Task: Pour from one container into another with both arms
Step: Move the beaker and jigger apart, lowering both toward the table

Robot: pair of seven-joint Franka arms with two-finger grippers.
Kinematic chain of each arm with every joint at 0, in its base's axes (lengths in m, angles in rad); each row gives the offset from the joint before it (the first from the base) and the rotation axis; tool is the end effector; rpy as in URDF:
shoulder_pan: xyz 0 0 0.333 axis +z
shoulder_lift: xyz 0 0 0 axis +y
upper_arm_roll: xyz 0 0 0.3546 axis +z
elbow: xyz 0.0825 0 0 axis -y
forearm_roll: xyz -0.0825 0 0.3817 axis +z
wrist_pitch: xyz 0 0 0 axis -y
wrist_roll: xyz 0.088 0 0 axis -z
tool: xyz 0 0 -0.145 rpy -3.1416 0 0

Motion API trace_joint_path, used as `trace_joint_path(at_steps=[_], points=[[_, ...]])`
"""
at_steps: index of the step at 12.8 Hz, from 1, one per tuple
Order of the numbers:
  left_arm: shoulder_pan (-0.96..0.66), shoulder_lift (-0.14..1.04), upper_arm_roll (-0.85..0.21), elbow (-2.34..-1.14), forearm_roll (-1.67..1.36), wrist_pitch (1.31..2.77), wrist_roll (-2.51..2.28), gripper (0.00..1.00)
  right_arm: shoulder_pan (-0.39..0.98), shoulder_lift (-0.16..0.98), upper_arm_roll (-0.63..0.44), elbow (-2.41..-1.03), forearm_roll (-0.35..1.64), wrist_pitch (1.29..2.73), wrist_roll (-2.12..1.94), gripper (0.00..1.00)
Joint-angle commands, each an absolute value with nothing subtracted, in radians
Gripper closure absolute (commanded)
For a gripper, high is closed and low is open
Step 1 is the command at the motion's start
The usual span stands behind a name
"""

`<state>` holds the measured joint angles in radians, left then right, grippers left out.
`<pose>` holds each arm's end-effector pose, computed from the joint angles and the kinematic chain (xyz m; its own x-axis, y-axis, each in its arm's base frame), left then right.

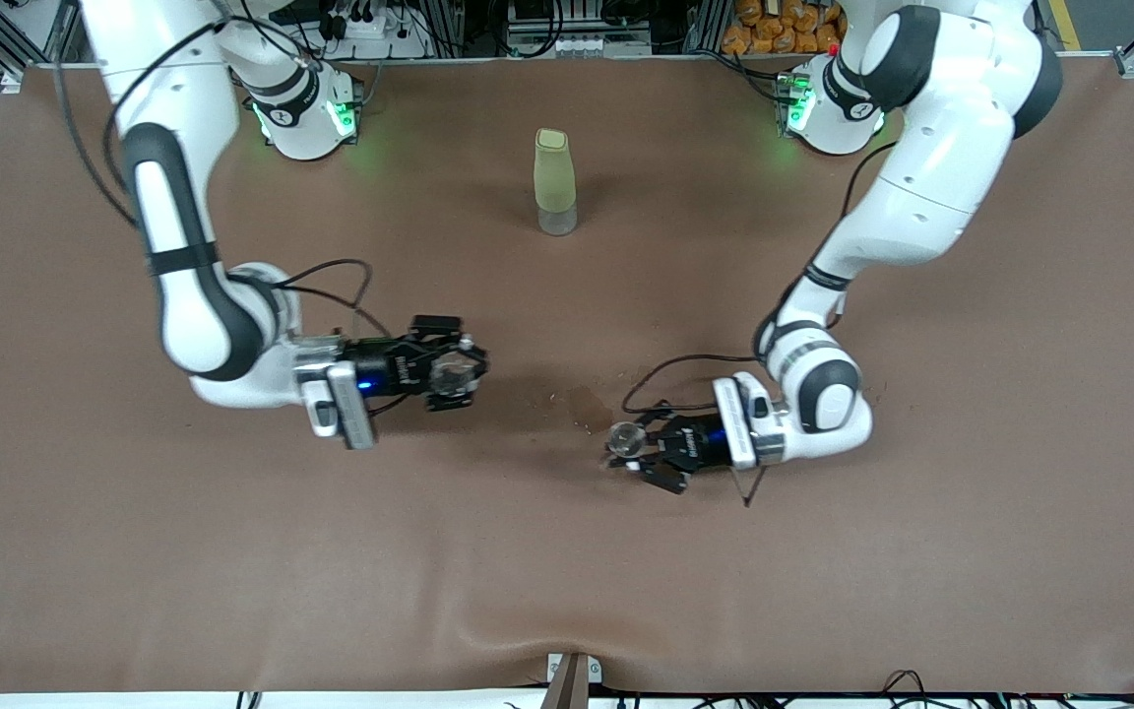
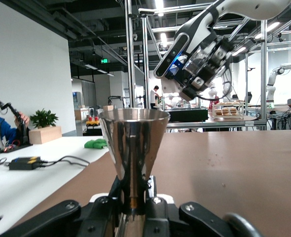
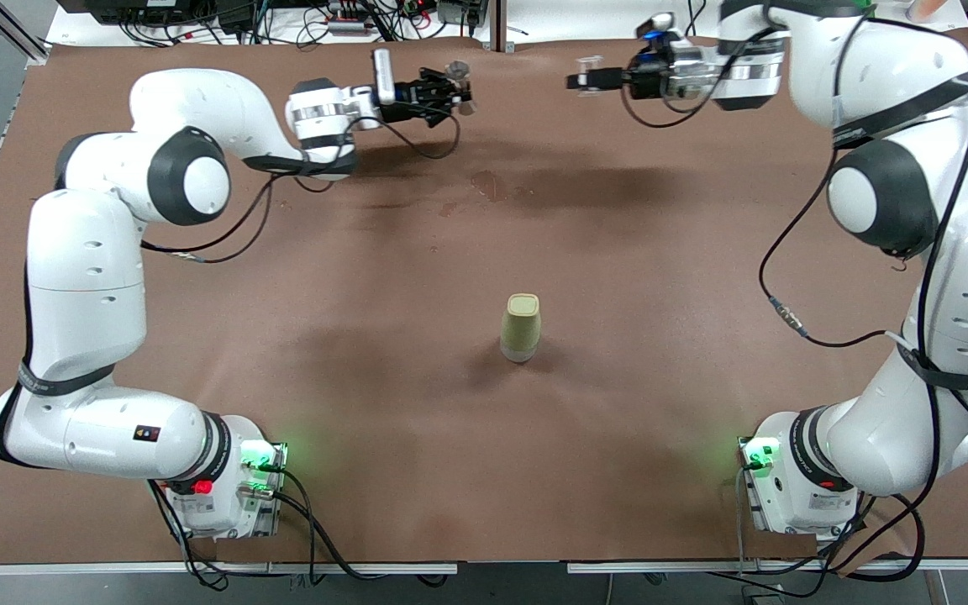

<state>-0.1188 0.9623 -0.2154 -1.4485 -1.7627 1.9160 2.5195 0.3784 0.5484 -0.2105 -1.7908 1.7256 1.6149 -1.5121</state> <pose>0.7050 -0.3120 0.1836 -0.0506 0.0296 0.9983 -0.9908 -0.1275 -0.0465 0.6293 0.2687 0.3281 0.7228 0.0614 0.6884 0.6885 0.0218 -0.7249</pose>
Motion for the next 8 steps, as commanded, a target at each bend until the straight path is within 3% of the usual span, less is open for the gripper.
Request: trace_joint_path(at_steps=[1,8], points=[[-0.005,0.954,-0.225,-1.473,-1.61,1.837,2.436,1.0,0.287,0.538,-0.193,-1.793,1.605,1.568,-1.722,1.0],[0.265,0.965,-0.224,-1.486,-1.202,1.588,2.362,1.0,0.088,0.552,-0.193,-1.799,1.384,1.427,-2.202,1.0]])
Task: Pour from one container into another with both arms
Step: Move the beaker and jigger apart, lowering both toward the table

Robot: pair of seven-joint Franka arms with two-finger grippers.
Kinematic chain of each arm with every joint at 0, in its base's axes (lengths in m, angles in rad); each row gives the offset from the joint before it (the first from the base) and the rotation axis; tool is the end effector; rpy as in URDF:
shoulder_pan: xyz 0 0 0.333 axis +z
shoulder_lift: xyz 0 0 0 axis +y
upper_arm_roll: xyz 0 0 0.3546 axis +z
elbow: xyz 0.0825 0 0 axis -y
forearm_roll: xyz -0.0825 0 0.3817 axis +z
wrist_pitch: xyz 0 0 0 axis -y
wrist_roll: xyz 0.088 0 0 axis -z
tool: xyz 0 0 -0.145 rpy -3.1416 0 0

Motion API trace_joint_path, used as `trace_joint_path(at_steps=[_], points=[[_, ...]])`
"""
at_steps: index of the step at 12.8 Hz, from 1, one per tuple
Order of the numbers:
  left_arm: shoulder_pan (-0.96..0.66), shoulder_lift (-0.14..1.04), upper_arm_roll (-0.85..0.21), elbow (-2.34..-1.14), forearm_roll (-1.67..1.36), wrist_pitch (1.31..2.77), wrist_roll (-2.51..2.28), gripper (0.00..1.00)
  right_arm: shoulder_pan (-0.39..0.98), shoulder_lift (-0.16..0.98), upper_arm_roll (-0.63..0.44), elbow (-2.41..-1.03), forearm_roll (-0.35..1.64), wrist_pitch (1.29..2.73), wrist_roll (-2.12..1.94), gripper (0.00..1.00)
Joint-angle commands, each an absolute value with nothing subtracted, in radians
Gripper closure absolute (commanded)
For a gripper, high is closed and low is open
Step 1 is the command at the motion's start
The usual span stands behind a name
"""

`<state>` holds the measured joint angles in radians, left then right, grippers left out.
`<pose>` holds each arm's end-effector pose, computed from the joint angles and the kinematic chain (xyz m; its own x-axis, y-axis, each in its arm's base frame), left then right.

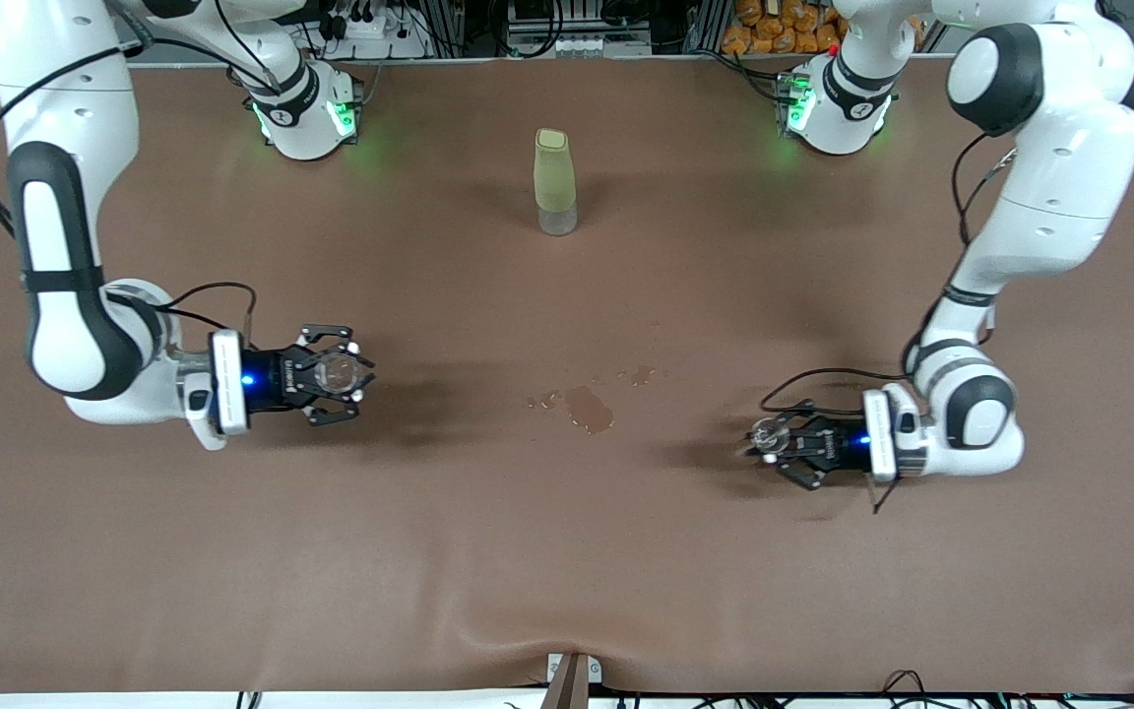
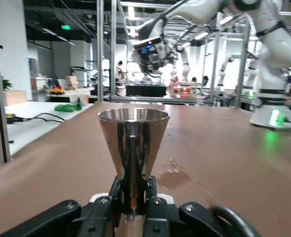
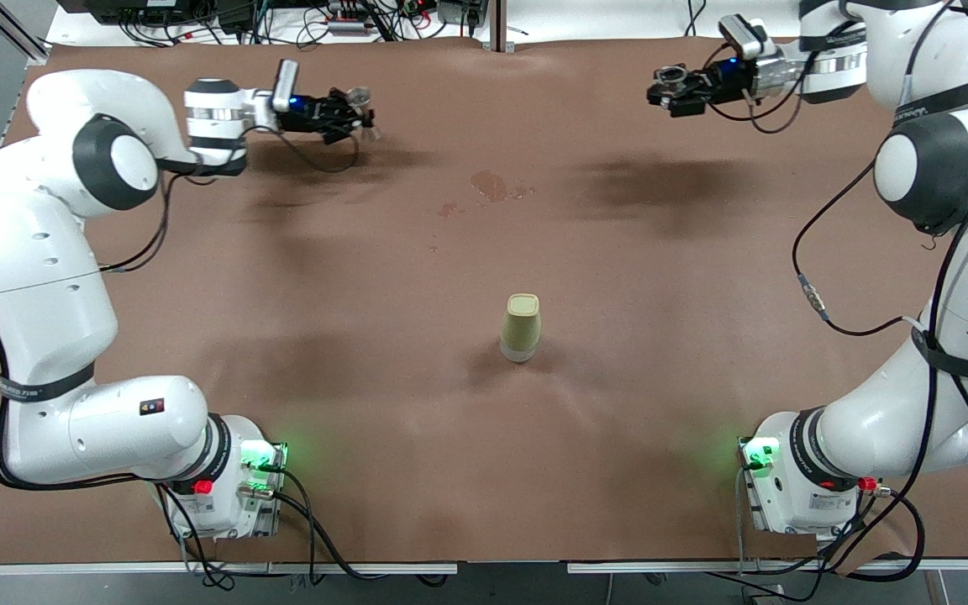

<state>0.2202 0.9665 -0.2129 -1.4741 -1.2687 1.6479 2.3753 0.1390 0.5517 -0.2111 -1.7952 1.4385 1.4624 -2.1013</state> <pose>0.6953 -0.0967 0.1593 0.0281 -0.0851 0.9960 -0.9966 0.0749 0.0345 0.6292 0.1245 0.3080 0.2421 0.1558 0.9577 0.9618 0.0919 -0.2580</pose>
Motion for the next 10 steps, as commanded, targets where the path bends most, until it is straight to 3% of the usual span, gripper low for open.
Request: trace_joint_path(at_steps=[1,10], points=[[0.294,0.963,-0.224,-1.502,-1.159,1.559,2.37,1.0,0.059,0.552,-0.193,-1.799,1.356,1.419,-2.254,1.0],[0.477,0.992,-0.224,-1.545,-0.896,1.486,2.373,1.0,-0.136,0.692,-0.193,-1.796,1.196,1.359,-2.709,1.0]])
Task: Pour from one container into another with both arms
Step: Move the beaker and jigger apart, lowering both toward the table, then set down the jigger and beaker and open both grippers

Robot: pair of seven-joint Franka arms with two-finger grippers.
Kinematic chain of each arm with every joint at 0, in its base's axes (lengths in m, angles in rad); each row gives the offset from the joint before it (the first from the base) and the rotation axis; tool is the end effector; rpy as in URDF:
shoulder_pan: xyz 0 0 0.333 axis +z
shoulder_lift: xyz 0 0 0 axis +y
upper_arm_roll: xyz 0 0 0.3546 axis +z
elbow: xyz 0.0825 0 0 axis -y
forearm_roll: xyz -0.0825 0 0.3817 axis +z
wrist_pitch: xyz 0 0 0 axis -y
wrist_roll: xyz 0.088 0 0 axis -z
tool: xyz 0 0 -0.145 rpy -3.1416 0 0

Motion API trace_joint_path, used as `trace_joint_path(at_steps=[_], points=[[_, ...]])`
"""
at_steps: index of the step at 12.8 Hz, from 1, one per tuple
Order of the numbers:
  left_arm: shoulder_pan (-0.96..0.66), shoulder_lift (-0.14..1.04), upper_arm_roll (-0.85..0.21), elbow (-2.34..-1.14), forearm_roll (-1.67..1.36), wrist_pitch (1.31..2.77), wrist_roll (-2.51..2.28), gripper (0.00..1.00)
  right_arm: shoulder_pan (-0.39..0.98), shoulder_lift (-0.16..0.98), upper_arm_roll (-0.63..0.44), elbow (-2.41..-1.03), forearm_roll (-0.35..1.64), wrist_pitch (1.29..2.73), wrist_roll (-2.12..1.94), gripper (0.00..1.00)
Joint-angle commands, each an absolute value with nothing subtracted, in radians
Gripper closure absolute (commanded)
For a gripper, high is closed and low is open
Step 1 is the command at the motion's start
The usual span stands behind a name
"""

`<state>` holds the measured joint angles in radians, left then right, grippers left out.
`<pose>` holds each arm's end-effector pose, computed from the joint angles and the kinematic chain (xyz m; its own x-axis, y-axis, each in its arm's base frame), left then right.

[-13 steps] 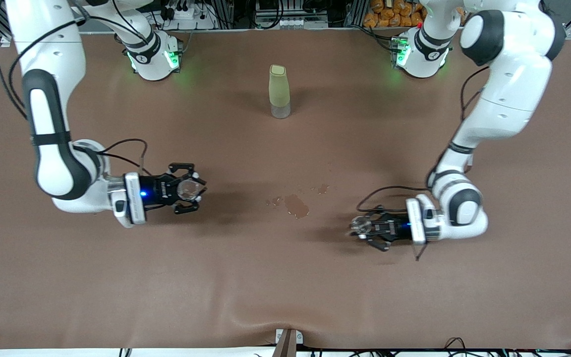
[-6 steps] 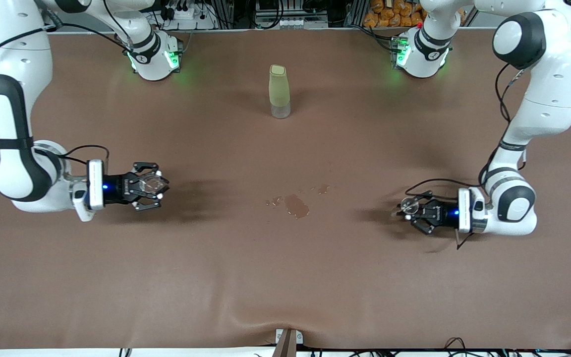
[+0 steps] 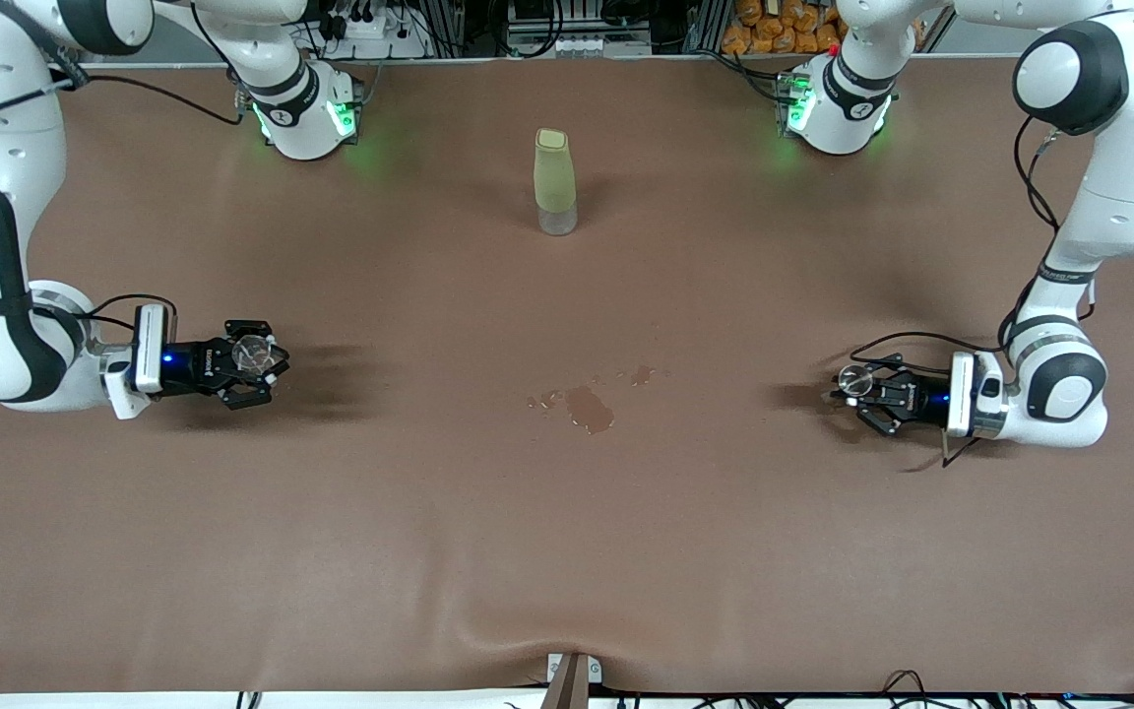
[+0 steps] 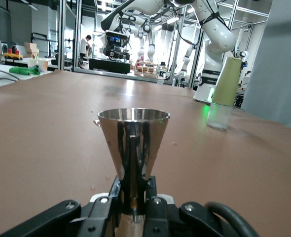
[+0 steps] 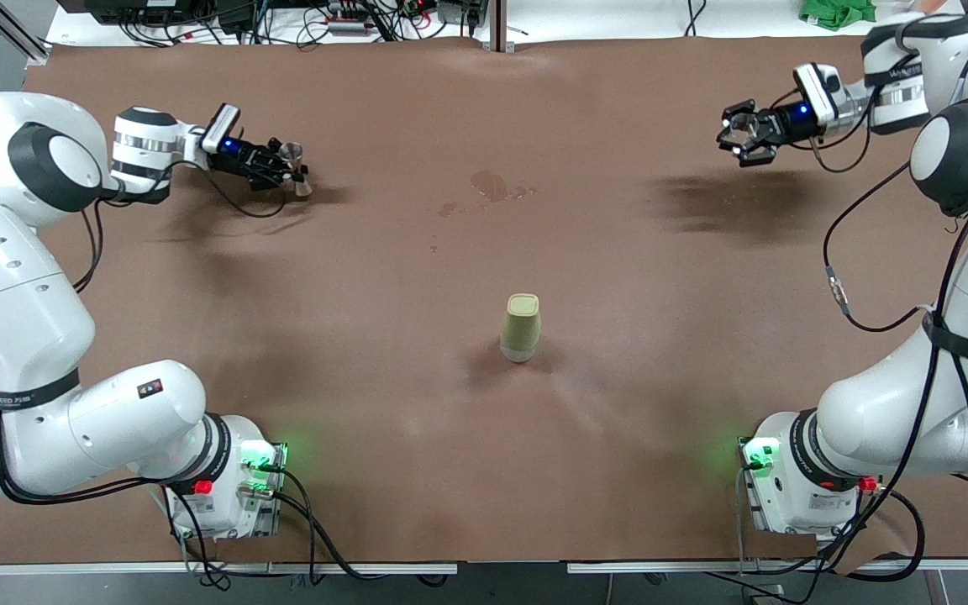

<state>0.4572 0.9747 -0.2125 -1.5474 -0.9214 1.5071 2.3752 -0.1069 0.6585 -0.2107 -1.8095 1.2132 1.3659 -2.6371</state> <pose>0.6219 0.0479 0.1152 0.1139 -0.1889 0.9754 -0.9689 0.1958 0.1511 0.5930 -0.0246 0.2247 -0.1024 0.1628 0.9813 0.9855 0.1504 0.0779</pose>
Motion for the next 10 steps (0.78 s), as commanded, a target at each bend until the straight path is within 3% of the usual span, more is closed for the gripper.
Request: trace_joint_path(at_steps=[1,5,10], points=[[0.48,0.999,-0.224,-1.545,-0.89,1.486,2.375,1.0,-0.146,0.719,-0.193,-1.792,1.201,1.362,-2.726,1.0],[0.494,1.002,-0.224,-1.545,-0.867,1.471,2.376,1.0,-0.167,0.77,-0.193,-1.79,1.259,1.48,-2.766,1.0],[0.508,1.002,-0.224,-1.543,-0.865,1.453,2.421,1.0,-0.167,0.885,-0.193,-1.789,1.405,1.499,-2.804,1.0]])
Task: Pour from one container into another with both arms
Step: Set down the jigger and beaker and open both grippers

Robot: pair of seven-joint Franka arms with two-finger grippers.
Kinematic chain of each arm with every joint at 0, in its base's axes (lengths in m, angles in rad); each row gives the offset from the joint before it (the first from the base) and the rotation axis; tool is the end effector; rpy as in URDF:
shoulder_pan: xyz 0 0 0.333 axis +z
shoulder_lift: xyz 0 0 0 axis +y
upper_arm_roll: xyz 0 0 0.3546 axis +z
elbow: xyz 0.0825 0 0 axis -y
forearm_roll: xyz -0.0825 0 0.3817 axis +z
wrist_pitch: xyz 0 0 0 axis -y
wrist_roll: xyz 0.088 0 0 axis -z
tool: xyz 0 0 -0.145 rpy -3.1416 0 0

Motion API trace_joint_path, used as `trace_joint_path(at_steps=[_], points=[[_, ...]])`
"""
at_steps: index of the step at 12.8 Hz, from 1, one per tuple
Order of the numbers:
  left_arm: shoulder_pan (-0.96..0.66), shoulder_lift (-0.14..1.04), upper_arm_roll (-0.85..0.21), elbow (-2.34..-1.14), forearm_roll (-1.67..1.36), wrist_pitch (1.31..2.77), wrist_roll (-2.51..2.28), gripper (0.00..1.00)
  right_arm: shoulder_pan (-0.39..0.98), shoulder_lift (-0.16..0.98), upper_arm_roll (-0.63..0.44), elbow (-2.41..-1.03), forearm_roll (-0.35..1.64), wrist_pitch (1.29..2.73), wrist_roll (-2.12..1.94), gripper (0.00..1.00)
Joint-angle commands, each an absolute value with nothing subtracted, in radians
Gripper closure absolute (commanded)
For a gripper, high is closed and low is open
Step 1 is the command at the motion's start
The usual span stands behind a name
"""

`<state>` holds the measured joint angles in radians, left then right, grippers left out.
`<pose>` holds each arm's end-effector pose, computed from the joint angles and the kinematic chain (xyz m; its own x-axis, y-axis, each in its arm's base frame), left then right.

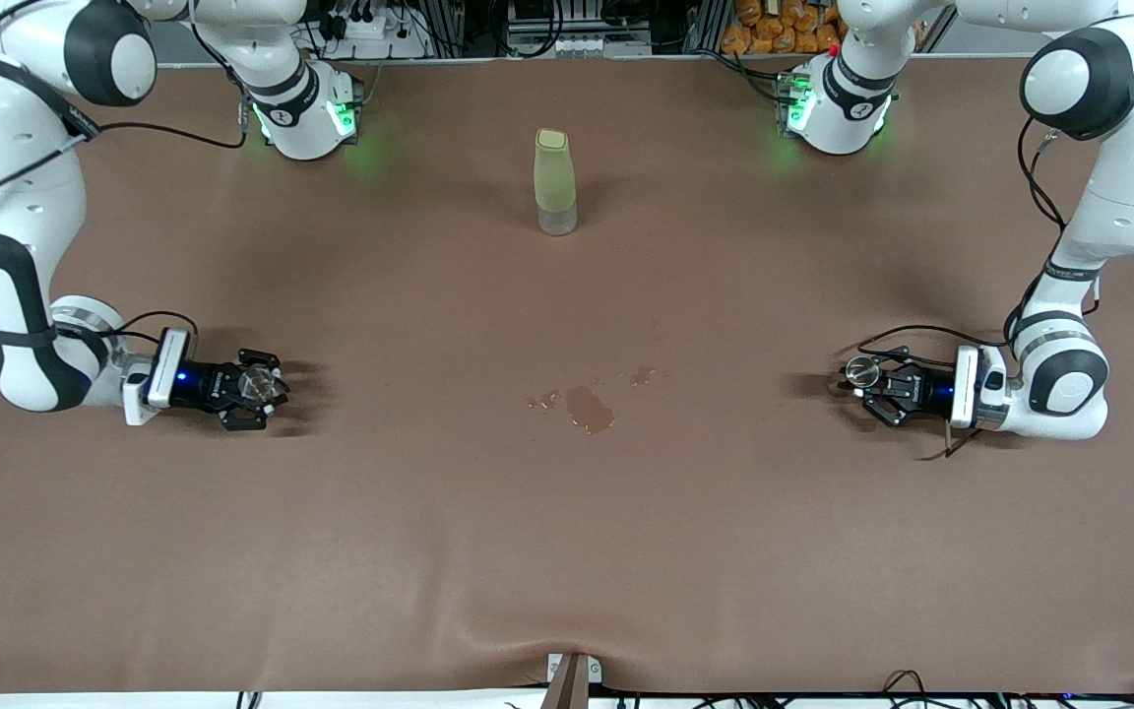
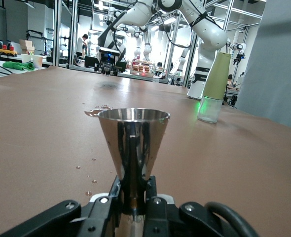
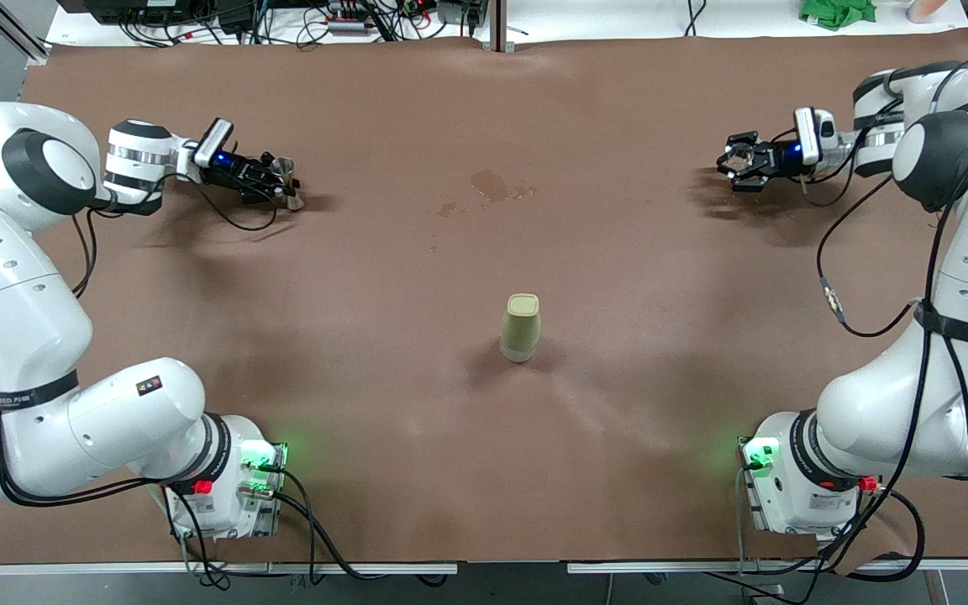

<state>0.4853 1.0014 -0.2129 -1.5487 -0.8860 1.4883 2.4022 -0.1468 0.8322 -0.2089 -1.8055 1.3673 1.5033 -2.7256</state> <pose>0.6084 0.0619 0.0986 0.1172 -0.1782 0.9770 -0.9648 0.2127 0.1546 0.5962 -0.0559 0.1194 -0.0408 0.1932 0.9803 0.9965 -0.0638 0.0540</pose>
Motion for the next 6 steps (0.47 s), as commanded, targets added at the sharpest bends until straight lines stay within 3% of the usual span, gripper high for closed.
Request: trace_joint_path(at_steps=[1,6], points=[[0.512,1.002,-0.224,-1.543,-0.865,1.451,2.437,1.0,-0.164,0.897,-0.193,-1.789,1.417,1.499,-2.816,1.0],[0.528,1.003,-0.224,-1.543,-0.865,1.44,2.487,1.0,-0.167,0.905,-0.193,-1.789,1.416,1.5,-2.821,1.0]])
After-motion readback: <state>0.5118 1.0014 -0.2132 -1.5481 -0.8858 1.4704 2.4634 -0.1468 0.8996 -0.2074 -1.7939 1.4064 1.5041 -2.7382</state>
